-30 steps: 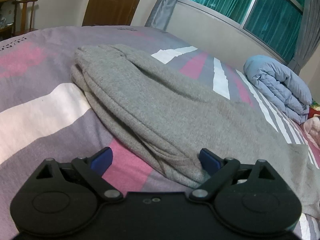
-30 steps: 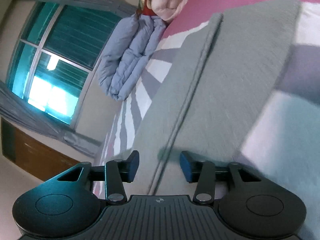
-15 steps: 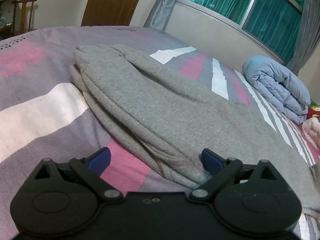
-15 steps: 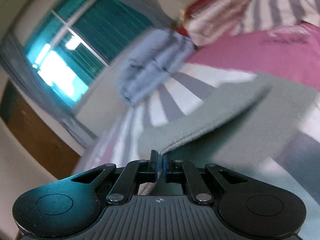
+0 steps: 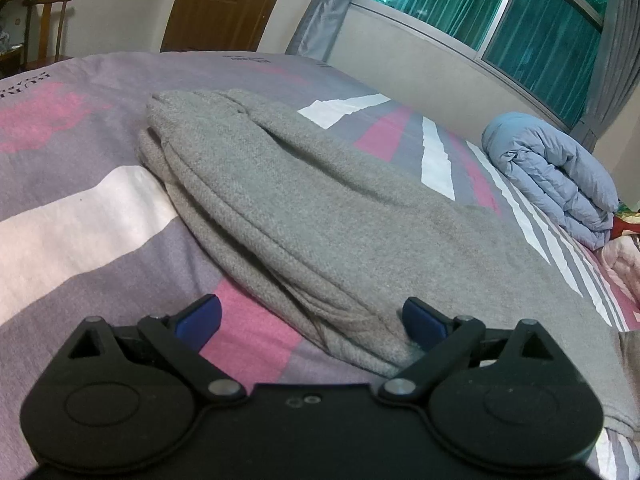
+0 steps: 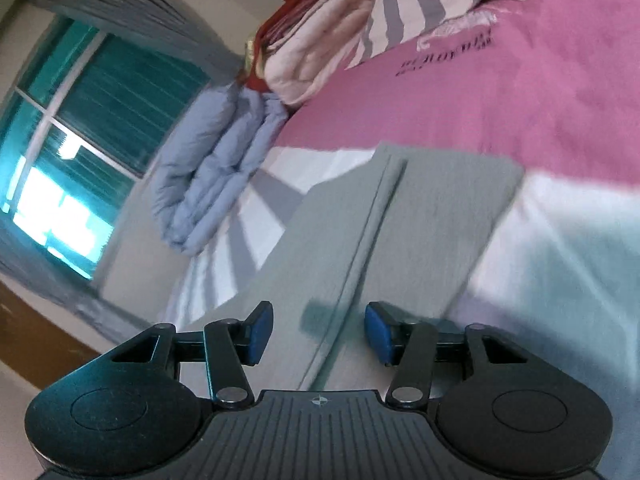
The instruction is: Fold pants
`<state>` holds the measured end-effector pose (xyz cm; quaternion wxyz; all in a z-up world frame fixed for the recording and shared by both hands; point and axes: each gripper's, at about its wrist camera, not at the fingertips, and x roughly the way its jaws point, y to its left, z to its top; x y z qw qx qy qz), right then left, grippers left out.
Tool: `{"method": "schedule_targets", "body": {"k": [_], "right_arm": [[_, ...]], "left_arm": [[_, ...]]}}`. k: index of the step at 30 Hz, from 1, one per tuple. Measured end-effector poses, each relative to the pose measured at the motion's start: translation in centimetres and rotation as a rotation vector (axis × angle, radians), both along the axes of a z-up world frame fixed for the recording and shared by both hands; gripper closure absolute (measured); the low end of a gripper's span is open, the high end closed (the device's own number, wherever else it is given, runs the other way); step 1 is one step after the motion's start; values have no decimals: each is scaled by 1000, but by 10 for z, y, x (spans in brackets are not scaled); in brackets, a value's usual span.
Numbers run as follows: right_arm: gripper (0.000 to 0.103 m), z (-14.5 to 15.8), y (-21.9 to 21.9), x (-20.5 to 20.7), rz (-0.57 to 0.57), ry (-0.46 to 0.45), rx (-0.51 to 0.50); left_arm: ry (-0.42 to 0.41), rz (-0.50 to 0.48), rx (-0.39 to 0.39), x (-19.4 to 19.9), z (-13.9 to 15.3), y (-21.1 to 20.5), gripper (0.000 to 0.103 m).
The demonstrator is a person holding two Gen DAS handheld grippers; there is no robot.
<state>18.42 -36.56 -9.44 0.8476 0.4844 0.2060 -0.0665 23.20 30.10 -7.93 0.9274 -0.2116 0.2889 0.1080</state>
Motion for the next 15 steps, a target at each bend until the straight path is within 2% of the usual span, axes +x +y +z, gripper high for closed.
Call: {"method": "schedule_targets", "body": {"k": [1,3,4,6,10,12,13,14,15], "right_arm": [[53,-1,-7,7,2,10,-1],[94,3,-15,19,1,47,-25],[99,4,-19,18,10,64,-33],[99,19,-20,16,26,17,-77],[99,49,-18,-25,-4,-82,-174],[98,36,-16,-43,-30,-45,-163],[98,21,-16,-44,-30,8,-156],[99,4,-19,-39,-16,70,-127],[99,-12,-24,-41,-7,61,-60]], "left_arm": [[1,1,1,0,0,-1,11],[2,1,4,1,0,-1,10],[3,1,6,1,0,-2,10],[2,-1,6,1,0,-1,10],[-1,-3,7,1,-1,-1,10],[0,-1,7,1,-1,-1,10],[2,-1,9,1,-1,-1,10],[3,-2,11,1,-1,-1,10],[3,-4,11,1,-1,-1,10]]}}
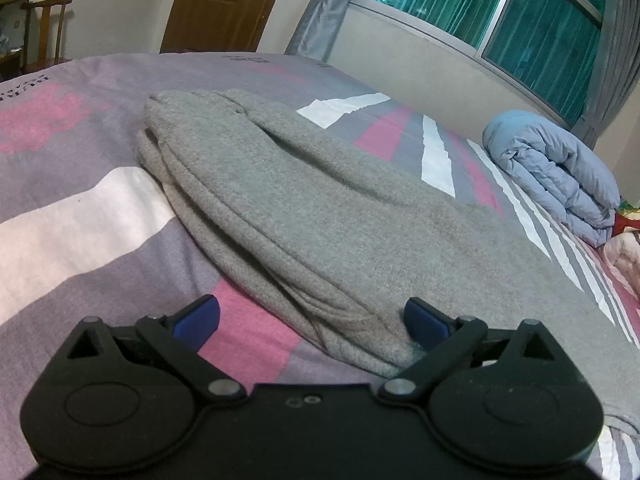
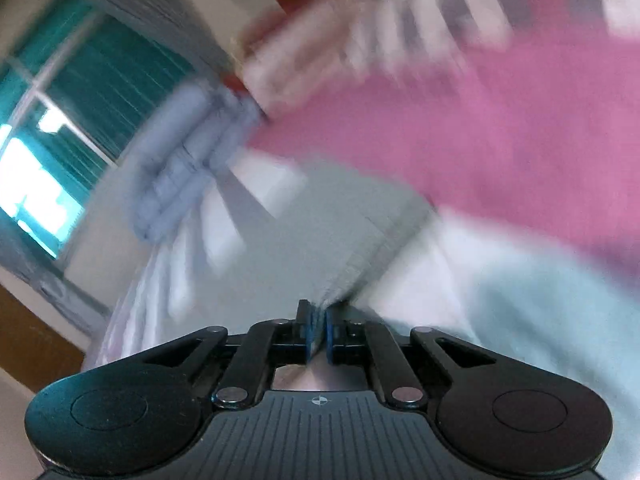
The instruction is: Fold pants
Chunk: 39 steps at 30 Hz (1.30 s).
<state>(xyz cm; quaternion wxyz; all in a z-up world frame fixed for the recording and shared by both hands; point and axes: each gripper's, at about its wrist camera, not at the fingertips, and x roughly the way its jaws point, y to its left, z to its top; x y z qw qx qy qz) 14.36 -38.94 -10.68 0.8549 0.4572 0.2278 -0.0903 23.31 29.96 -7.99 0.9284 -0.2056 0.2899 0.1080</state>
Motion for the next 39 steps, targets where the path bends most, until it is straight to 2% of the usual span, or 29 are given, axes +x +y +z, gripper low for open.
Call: {"method": "schedule_targets", "body": {"k": [2,5,9,11,15,17,19,20,21,23,24,26,30,35,39], "right_arm": [[96,-4,-7,-8,-26,-52,60],[88,2,-7,-16,-78,-78,40],[88,2,-17,-11,-137,-66,58],[96,13,-21,-1,-110,-45,11],[97,42,-20,-6,-105,-182,-23],[97,34,-22,-12,-139,-148,-15],[97,8,-25,-2,-124,-18,23],[97,-3,-27,1,-96,-5,60],[96,-5,-31,-3,-93,-30,80],[82,6,-34,-15,-108,-62,58],[79,12,-35,-26,-132,-95,37],[79,15,-38,-47,-171,-142,58],[79,1,-42,-57,-172,-100,123],[80,-3,-48,-48,-190,-97,176],[82,4,-45,-34,-135,-17,119]], "left_arm": [[-3,-3,-3,-1,0,0,10],[-5,-1,-5,-2,0,0,10],[-4,-1,-3,-1,0,-1,10],[-4,-1,-3,-1,0,-1,10],[-4,0,-2,-1,0,-1,9],[-3,2,-2,0,0,-1,9],[-1,1,2,0,0,-2,9],[-2,-1,1,0,0,-1,9],[-3,-2,-1,0,0,-1,9],[-7,-2,-2,-1,0,-1,9],[-7,0,-2,-1,-1,-1,9],[-7,2,2,0,-1,-2,8],[-8,-1,6,0,-1,-3,7],[-9,-1,4,0,-1,-3,7],[-9,-1,4,0,-1,-2,7]]}}
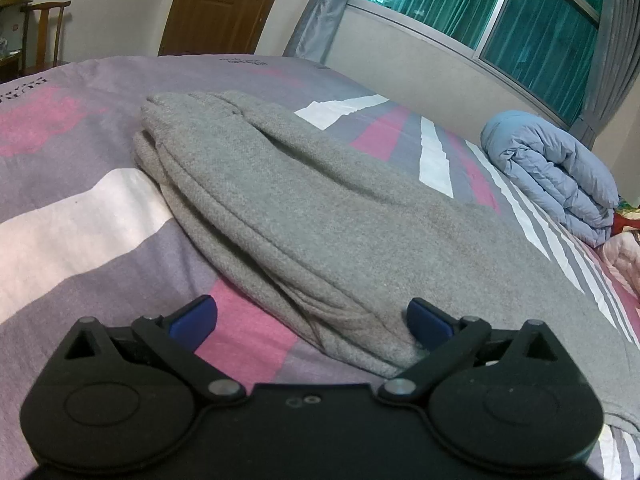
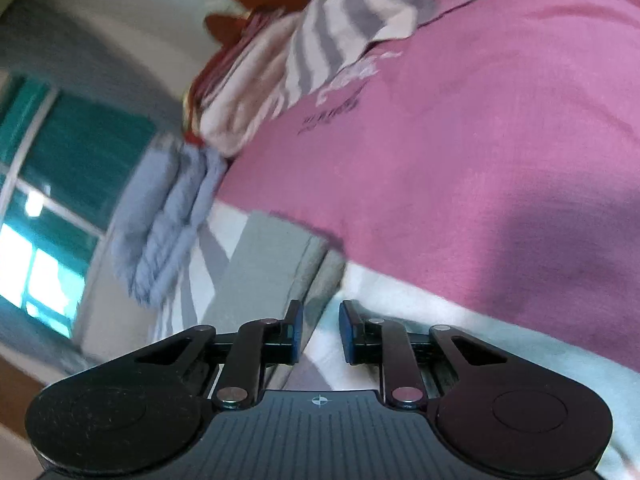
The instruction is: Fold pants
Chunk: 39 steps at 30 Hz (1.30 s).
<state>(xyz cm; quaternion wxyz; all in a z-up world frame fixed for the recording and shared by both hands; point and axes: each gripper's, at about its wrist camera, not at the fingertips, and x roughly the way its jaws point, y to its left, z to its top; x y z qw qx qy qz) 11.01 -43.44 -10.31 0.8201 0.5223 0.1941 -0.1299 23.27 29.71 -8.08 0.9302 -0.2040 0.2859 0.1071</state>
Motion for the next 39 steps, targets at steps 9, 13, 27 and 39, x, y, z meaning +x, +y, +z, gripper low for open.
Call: {"method": "schedule_targets", "body": {"k": [9,13,27,39], "right_arm": [[96,1,10,35,121,54,-78],[100,1,9,31,108,15,-77],[97,5,15,-9,-53,-2,-169],[97,47,97,-27,98,-87,-348]], "left_arm": [[-1,1,-1,0,0,0,7],[-2,-1,-2,0,0,1,7],[-16,0,-19,-3,0,1,6],[-182,92,-38,-13,44,63,34]]}}
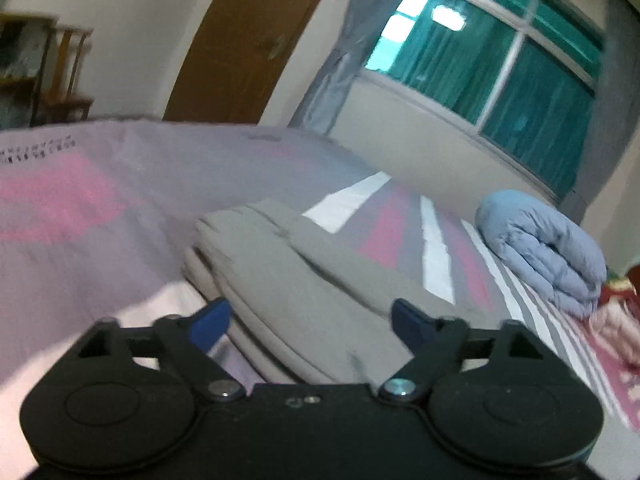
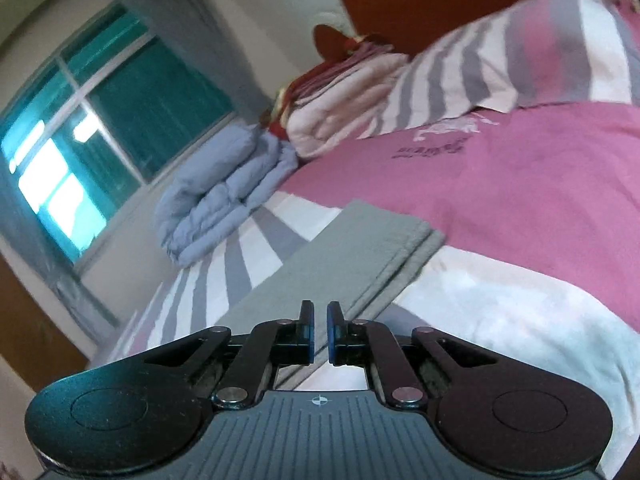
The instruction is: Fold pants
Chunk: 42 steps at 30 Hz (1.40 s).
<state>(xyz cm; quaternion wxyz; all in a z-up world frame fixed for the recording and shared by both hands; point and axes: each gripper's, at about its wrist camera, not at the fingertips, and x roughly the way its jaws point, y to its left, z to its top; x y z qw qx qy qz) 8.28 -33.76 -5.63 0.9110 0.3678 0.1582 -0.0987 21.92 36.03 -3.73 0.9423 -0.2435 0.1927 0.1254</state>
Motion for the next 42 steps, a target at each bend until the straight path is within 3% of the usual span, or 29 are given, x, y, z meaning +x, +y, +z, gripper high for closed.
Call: {"method": "schedule_targets", "body": {"k": [1,5,9,12,20,25,27,28,29,31,34,35,38,40,42], "right_arm": [[97,0,2,2,13,6,-7],[97,-1,5,10,-9,17,-8],[97,-1,8,10,-22,34,-26],[97,-2,4,8,-30,48,-29],[96,-7,-3,6,-60,73,-4],[95,-6,-1,8,-44,79,-11],[89,-7,-4,8,-51,83,-3],[76,-8,-5,7,-55,84,0],[56,-8,-6,6,-61,82,4],[45,-8,-7,5,-71,79,4],[45,-7,-5,6,-39,60,10],[45,-7,-3,8,-23,62,3],[45,-5,2,13,0,74,-18],[45,-6,2,15,1,82,-14],[45,-8,1,14,-4,84,-6]], "left_arm": [[14,6,-24,7,1,12,40],[72,35,-73,28,-4,44,41],[87,18,-111,38,-12,59,51],[64,17,-105,36,-14,61,66],[22,28,-61,23,-6,53,71],[43,24,-133,34,-4,64,73],[30,11,-120,34,1,63,75],[27,13,-117,34,2,62,82],[25,12,-108,33,2,61,81],[27,10,-101,33,-2,60,81],[62,2,-191,44,-17,72,72],[68,-1,-208,47,-20,75,74],[79,-17,-141,57,-9,77,84],[-4,-17,-141,53,7,81,88],[-34,-31,-75,52,19,77,88]]}}
